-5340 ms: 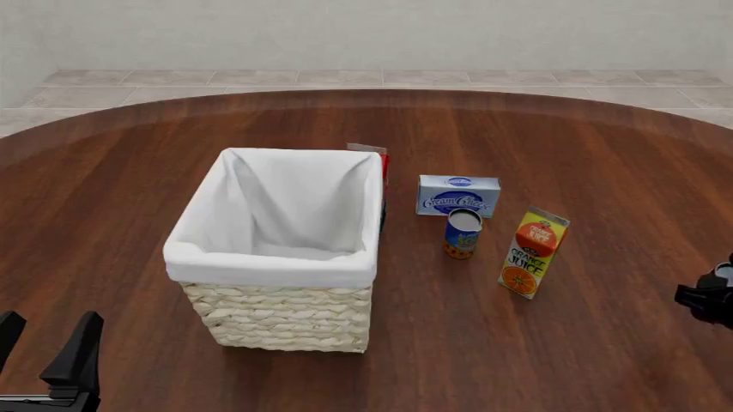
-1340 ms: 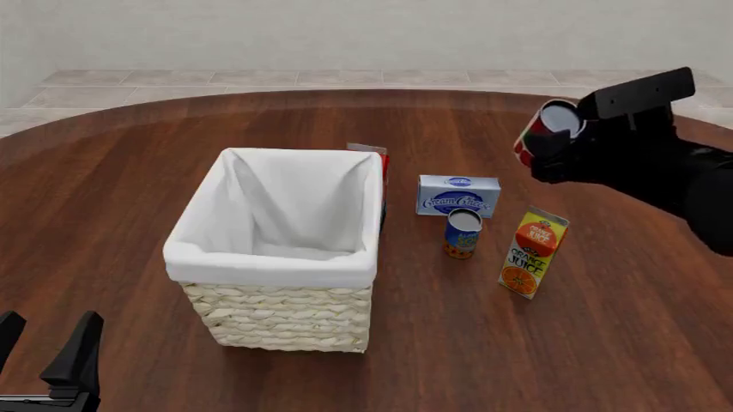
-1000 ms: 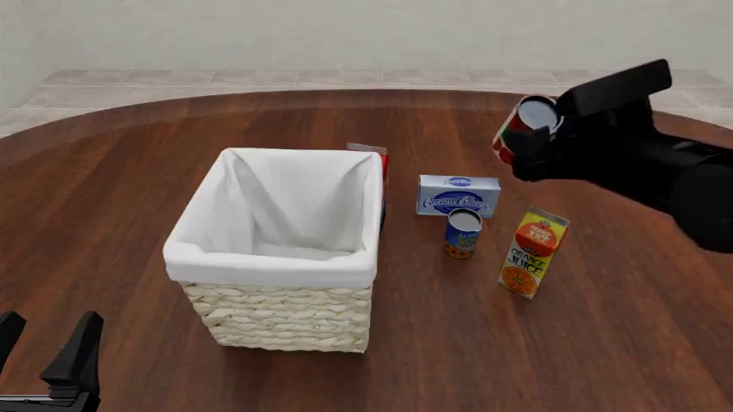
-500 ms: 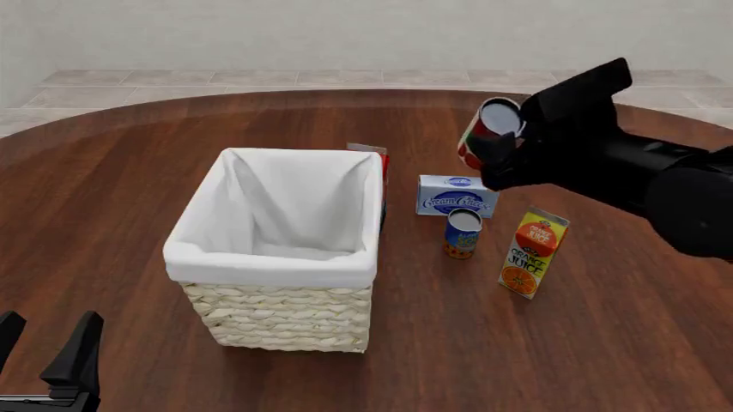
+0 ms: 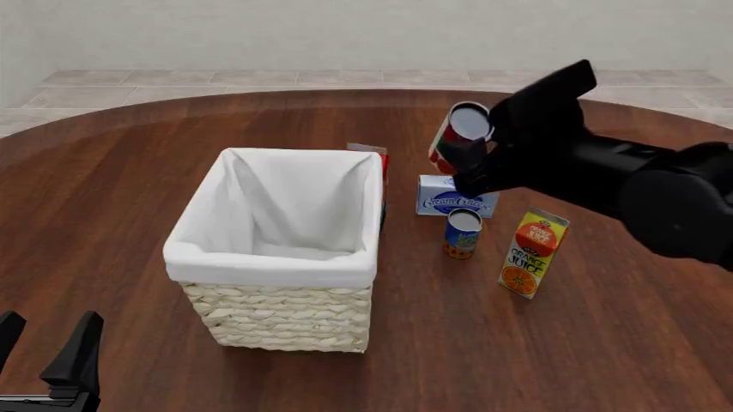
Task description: Pick up the alphabet soup and the tomato sauce, and put them in the basket.
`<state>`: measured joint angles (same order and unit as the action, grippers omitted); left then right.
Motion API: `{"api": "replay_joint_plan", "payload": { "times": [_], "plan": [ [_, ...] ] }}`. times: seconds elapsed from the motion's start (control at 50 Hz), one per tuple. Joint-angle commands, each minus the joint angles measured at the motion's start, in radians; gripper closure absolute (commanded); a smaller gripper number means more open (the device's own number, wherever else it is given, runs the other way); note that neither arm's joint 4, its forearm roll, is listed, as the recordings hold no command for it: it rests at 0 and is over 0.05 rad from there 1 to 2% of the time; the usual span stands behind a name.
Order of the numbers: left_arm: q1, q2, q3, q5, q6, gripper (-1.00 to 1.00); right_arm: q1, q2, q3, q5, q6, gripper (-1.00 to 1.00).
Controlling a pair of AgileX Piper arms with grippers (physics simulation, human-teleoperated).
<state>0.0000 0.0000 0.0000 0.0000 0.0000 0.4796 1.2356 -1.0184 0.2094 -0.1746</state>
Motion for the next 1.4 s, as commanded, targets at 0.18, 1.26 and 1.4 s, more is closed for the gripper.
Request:
{"api": "replay_joint_plan", "payload": {
  "times": [0.18, 1.26, 1.4],
  "plan": [
    [0.000, 0.000, 0.000, 0.000, 0.000, -1.00, 0.056, 0.030, -0.039, -0.005, 0.019, 1.00],
    [0.000, 0.000, 0.000, 0.000, 0.000, -1.00, 0.168, 0.179, -0.117, -0.046, -0.010, 1.00],
    [0.000, 0.000, 0.000, 0.000, 0.000, -1.00, 0.178, 0.195, -0.124, -0.051, -0.012, 1.00]
  ]
}}
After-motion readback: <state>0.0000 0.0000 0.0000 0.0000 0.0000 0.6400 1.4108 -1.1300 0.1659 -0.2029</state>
